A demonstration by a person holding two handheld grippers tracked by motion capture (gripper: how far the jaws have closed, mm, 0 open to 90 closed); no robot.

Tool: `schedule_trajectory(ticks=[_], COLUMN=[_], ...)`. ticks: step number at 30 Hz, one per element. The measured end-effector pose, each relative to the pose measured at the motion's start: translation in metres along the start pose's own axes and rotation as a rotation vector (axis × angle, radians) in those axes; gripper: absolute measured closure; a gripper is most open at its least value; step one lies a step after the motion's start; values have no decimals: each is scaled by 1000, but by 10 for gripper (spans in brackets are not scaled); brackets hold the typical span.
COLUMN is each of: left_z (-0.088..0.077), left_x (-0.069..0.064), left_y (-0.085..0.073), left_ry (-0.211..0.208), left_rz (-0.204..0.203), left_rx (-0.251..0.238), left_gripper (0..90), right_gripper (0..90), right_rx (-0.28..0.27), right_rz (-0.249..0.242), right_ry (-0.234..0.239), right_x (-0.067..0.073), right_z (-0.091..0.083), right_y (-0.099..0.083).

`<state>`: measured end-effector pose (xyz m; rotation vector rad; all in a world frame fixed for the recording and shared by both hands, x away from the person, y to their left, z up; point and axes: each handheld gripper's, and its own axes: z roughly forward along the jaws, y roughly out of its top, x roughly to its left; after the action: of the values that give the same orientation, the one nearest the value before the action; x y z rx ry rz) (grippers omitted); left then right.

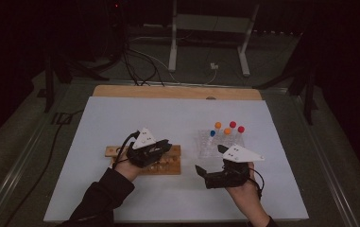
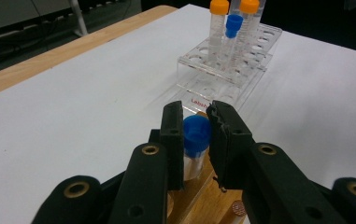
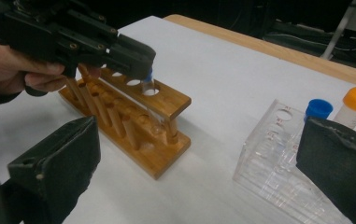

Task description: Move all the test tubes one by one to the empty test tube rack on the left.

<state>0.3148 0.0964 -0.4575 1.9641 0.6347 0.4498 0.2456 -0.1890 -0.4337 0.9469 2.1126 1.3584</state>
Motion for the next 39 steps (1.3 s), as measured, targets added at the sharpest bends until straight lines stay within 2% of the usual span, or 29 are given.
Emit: schedule_trajectory(ticks=[3, 6, 7, 9, 12, 15, 17, 21, 28, 35, 39], left_z=[0, -3, -5, -10, -20, -31, -37, -47, -59, -66, -67], left_x=[0, 2, 2, 2, 2, 1, 0, -4, -12, -18, -19], left_y=[0, 1, 2, 5, 9, 11, 11, 8, 0, -5, -5], left_ry=[-2, -23, -35, -30, -24, -36, -40, -67, -96, -121, -123], left_rz=[1, -17, -26, -29, -27, -36, -38, -33, -5, 9, 11], left_rx=[1, -9, -17, -25, -45, -69, -71, -74, -72, -87, -86], left_gripper=[767, 744, 688, 589, 439, 276, 155, 29, 12, 12, 11], right_gripper=[0, 0, 13, 57, 86, 149, 156, 198, 310, 512, 580], right_rx=[-11, -26, -29, -35, -40, -31, -15, 25, 108, 177, 224], right_rz=[-12, -5, 3, 11, 29, 40, 44, 50, 88, 98, 94], right_ry=[-29, -40, -48, -80, -96, -114, -129, -158, -210, -207, -210], right_x=[-2, -8, -10, -15, -24, -31, -34, -39, -51, -61, -65], right_z=[-3, -6, -7, -8, -9, -6, -2, 10, 29, 41, 50], right_y=[3, 9, 10, 14, 18, 21, 23, 20, 6, -1, -3])
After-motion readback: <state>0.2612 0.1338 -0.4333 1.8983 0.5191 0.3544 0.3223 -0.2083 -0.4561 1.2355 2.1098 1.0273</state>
